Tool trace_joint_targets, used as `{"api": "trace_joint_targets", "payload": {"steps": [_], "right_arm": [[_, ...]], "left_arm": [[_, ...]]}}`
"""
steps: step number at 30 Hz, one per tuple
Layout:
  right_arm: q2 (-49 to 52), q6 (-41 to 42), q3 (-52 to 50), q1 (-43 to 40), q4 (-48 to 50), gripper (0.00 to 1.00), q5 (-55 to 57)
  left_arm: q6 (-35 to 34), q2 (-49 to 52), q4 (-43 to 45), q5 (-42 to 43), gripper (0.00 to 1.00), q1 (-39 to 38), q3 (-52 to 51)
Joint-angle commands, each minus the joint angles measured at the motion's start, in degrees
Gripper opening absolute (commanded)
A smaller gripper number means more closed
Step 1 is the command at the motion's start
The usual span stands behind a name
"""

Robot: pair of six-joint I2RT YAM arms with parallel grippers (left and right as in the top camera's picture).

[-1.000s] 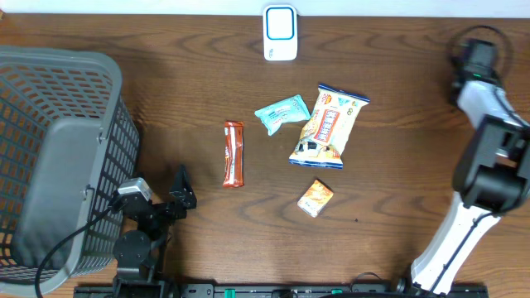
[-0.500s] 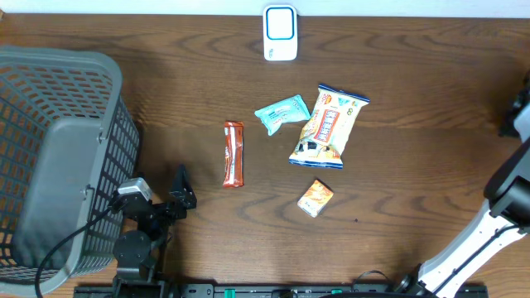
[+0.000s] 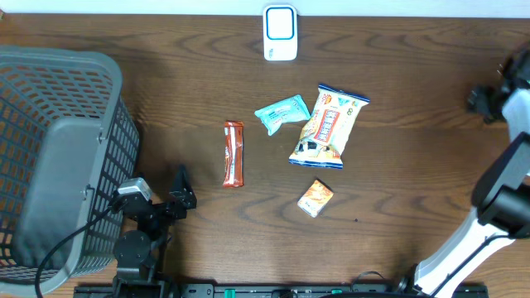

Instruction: Scan the item barcode

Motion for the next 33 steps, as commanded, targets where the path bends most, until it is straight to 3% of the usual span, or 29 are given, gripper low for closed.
{"api": "trace_joint_targets", "payload": {"steps": [1, 10, 11, 12, 13, 14, 20, 24, 30, 33], "right_arm": [[-5.53, 11.06, -0.11, 6.56, -2.99, 0.99, -16.96], [-9.44, 19.43, -0.11, 28.0, -13.73, 0.98, -22.56], [-9.31, 18.91, -0.11, 30.18, -15.32, 0.75, -22.03], [-9.31, 17.88, -0.11, 32.11, -17.22, 0.41, -22.05], [-9.31, 17.0, -0.11, 33.81, -19.19, 0.18, -22.05], [-9.31, 16.52, -0.11, 35.41, -21.03, 0.03, -21.97], [-9.22, 17.16, -1.09, 42.27, -24.83, 0.01, -14.1], [-9.22, 17.2, -6.21, 44.35, -20.9, 0.01, -8.7], [-9.22, 20.83, -20.28, 44.54, -9.33, 0.01, -8.81], [-9.22, 20.79, -24.83, 44.57, -8.07, 0.01, -9.16]], "left_arm": [[-0.11, -0.07, -1.81, -0.59, 0.98, 0.24, -1.33], [-0.11, -0.07, -1.81, -0.57, 0.98, 0.24, -1.33], [-0.11, -0.07, -1.81, -0.57, 0.98, 0.24, -1.33], [-0.11, -0.07, -1.81, -0.57, 0.98, 0.24, -1.33], [-0.11, -0.07, -1.81, -0.59, 0.98, 0.24, -1.33], [-0.11, -0.07, -1.81, -0.57, 0.98, 0.24, -1.33], [-0.11, -0.07, -1.81, -0.59, 0.98, 0.24, -1.33], [-0.11, -0.07, -1.81, -0.57, 0.98, 0.24, -1.33], [-0.11, -0.07, -1.81, -0.57, 0.98, 0.24, -1.33], [-0.11, -0.07, -1.81, -0.57, 0.98, 0.24, -1.33]]}}
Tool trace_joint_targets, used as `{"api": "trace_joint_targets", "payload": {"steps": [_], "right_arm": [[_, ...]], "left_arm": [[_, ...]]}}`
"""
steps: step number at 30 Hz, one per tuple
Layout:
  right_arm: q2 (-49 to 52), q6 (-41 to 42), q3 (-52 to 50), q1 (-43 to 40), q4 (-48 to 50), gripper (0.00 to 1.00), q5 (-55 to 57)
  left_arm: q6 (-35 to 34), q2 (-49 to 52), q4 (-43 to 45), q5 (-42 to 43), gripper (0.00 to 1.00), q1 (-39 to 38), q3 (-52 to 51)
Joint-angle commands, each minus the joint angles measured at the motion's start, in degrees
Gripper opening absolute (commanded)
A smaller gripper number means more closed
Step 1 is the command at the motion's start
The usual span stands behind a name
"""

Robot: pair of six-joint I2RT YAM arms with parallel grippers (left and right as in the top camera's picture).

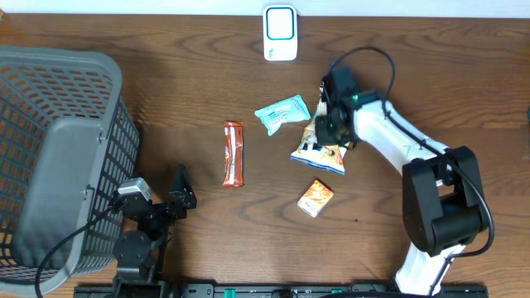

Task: Scan the item barcode
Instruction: 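Lower the right gripper and grasp the yellow snack bag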

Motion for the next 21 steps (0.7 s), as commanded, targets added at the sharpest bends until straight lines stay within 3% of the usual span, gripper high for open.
{"api": "trace_joint_targets", "payload": {"steps": [1, 6, 11, 12, 14, 20, 21], "right_arm": [[0.37, 1.79, -5.49, 0.15, -1.7, 0.01, 1.4], [-1.4, 1.81, -2.19, -1.03, -6.86, 0.07, 3.08], [-7.15, 0.9, 7.34, -0.85, -12.52, 0.36, 2.36], [-8.39, -0.57, 8.66, -0.46, -12.57, 0.38, 0.61], [-10.38, -2.67, 9.29, 0.68, -11.93, 0.33, -3.28], [-9.38, -2.95, 5.16, 6.86, -6.8, 0.01, -4.24], [-8.22, -2.97, 3.98, 7.85, -4.28, 0.01, -4.24]], "left_arm": [[-0.11, -0.07, -1.81, -0.57, 0.98, 0.24, -1.33], [-0.11, -0.07, -1.81, -0.57, 0.98, 0.24, -1.33], [-0.11, -0.07, -1.81, -0.57, 0.98, 0.24, -1.33], [-0.11, -0.07, -1.81, -0.57, 0.98, 0.24, -1.33], [-0.11, -0.07, -1.81, -0.57, 0.98, 0.24, -1.33], [-0.11, -0.07, -1.81, -0.57, 0.98, 0.24, -1.33], [-0.11, -0.07, -1.81, -0.57, 0.98, 0.24, -1.33]]}}
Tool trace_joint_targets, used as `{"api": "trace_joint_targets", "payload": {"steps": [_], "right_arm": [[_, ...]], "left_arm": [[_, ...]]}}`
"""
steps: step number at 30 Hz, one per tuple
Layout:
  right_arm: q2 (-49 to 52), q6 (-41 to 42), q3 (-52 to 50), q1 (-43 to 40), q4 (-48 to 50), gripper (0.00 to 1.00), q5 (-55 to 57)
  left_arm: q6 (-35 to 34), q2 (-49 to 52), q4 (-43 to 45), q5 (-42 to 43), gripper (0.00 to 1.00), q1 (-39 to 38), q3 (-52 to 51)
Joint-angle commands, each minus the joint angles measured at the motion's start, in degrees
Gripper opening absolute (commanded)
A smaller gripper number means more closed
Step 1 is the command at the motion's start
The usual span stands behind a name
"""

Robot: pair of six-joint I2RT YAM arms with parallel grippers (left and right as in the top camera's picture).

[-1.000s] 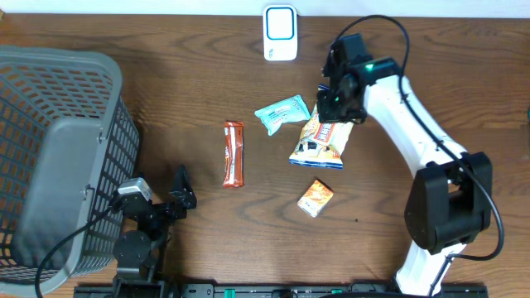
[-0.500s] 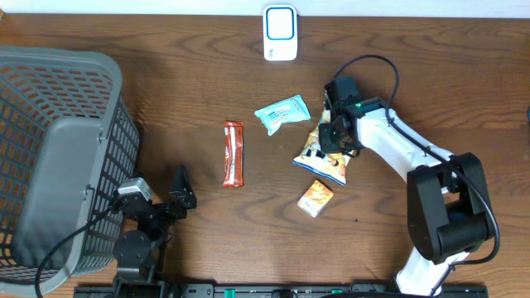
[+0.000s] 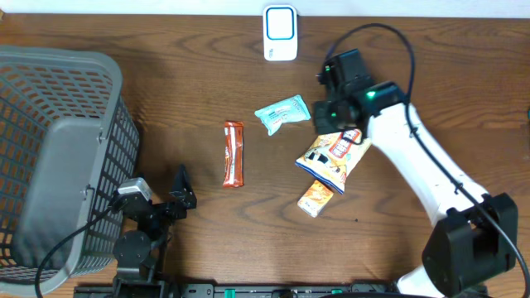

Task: Scan the item barcode
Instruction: 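Lower the right gripper and grasp the yellow snack bag, then lift the snack bag and turn it with the right gripper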

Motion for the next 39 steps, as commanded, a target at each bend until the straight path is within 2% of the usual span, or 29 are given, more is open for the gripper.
{"api": "trace_joint_targets", "payload": {"steps": [1, 8, 18, 24, 26, 32, 35, 37, 39], "right_arm": [[4.55, -0.83, -4.15, 3.56, 4.2, 0.01, -1.31], [10.25, -0.76, -4.42, 6.03, 5.9, 0.01, -0.66], [10.25, -0.81, -4.42, 5.42, -12.41, 0.01, 10.82], [10.23, 0.83, -4.42, 3.04, -18.32, 0.01, 18.69], [10.23, 3.37, -4.42, 1.73, -18.82, 0.01, 23.34], [10.23, 4.39, -4.33, -4.15, -13.4, 0.11, 34.29], [10.23, 7.17, -2.84, -7.61, -13.46, 0.15, 33.94], [10.12, 7.41, -0.31, -9.31, -16.11, 0.11, 29.66], [9.88, 7.37, 2.29, -9.73, -17.84, 0.15, 25.68]], "left_arm": [[-0.11, -0.07, -1.81, -0.57, 0.98, 0.24, -1.33], [-0.11, -0.07, -1.81, -0.57, 0.98, 0.24, -1.33], [-0.11, -0.07, -1.81, -0.57, 0.98, 0.24, -1.33], [-0.11, -0.07, -1.81, -0.57, 0.98, 0.24, -1.33], [-0.11, -0.07, -1.81, -0.57, 0.98, 0.24, -1.33], [-0.11, -0.07, -1.81, -0.57, 0.98, 0.24, -1.33], [-0.11, -0.07, -1.81, -0.57, 0.98, 0.24, -1.33], [-0.11, -0.07, -1.81, -0.57, 0.98, 0.24, -1.33], [-0.11, -0.07, -1.81, -0.57, 0.98, 0.24, -1.33]]}}
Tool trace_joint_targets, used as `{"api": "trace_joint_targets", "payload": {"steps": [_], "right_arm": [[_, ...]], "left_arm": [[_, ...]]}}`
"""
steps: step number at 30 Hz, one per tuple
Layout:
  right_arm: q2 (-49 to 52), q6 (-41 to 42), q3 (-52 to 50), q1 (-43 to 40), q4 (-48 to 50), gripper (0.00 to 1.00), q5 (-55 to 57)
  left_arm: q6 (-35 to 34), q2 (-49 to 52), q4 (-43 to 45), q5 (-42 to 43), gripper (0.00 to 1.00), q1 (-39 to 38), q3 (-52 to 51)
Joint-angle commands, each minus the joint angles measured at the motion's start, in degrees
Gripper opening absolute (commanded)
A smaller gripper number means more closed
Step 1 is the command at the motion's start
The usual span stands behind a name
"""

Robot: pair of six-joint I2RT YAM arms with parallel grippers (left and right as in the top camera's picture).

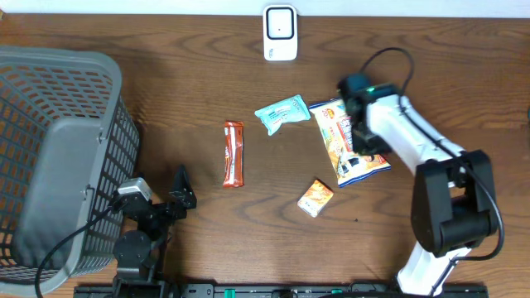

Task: Scan the item barcode
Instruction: 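Lift the snack bag and turn it with the right gripper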

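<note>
An orange-and-white snack bag (pixel 338 136) lies slanted at centre right, its top towards the teal packet and its blue bottom edge to the lower right. My right gripper (pixel 359 134) is on the bag's right side and appears shut on it; the wrist hides its fingertips. The white scanner (pixel 280 33) stands at the table's far edge, apart from the bag. At the front left, my left gripper (pixel 184 188) rests low with its fingers apart and nothing between them.
A teal packet (pixel 281 113) lies just left of the bag. A red bar (pixel 233 154) lies at centre and a small orange packet (pixel 315 198) in front of the bag. A big grey basket (pixel 58 157) fills the left side.
The snack bag has turned, its top now pointing up-left and its bottom down-right, and it sits further right. My right gripper has moved right and towards the front with it. The left arm is unchanged.
My right arm was first off at the right edge, with the bag lying beside the teal packet. Then the gripper was on the bag. Later the bag sat lower and tilted over the small orange packet. Now it is turned and further right, in the gripper.
</note>
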Motion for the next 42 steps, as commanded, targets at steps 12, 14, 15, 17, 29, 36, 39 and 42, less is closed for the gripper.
{"api": "trace_joint_targets", "payload": {"steps": [12, 14, 15, 17, 29, 36, 39, 42], "right_arm": [[-2.69, -1.42, 3.21, 7.5, 8.02, 0.86, -6.93], [-2.43, -1.44, 0.55, 7.93, 11.23, 0.84, -7.39], [-2.27, -1.46, -0.76, 8.09, 13.05, 0.84, -7.39], [-2.1, -1.84, -2.73, 8.17, 15.82, 0.82, -7.82], [-1.68, -5.77, -7.43, 9.29, 21.27, 0.83, -9.99], [-1.4, -8.63, -12.79, 8.5, 27.93, 0.84, -6.73], [0.17, -8.96, -15.1, 7.87, 28.85, 0.81, -6.93], [3.41, -11.65, -15.82, 6.97, 28.06, 0.74, -9.7]], "left_arm": [[-0.11, -0.07, -1.81, -0.57, 0.98, 0.24, -1.33], [-0.11, -0.07, -1.81, -0.57, 0.98, 0.24, -1.33], [-0.11, -0.07, -1.81, -0.57, 0.98, 0.24, -1.33], [-0.11, -0.07, -1.81, -0.57, 0.98, 0.24, -1.33], [-0.11, -0.07, -1.81, -0.57, 0.98, 0.24, -1.33], [-0.11, -0.07, -1.81, -0.57, 0.98, 0.24, -1.33], [-0.11, -0.07, -1.81, -0.57, 0.98, 0.24, -1.33], [-0.11, -0.07, -1.81, -0.57, 0.98, 0.24, -1.33]]}}
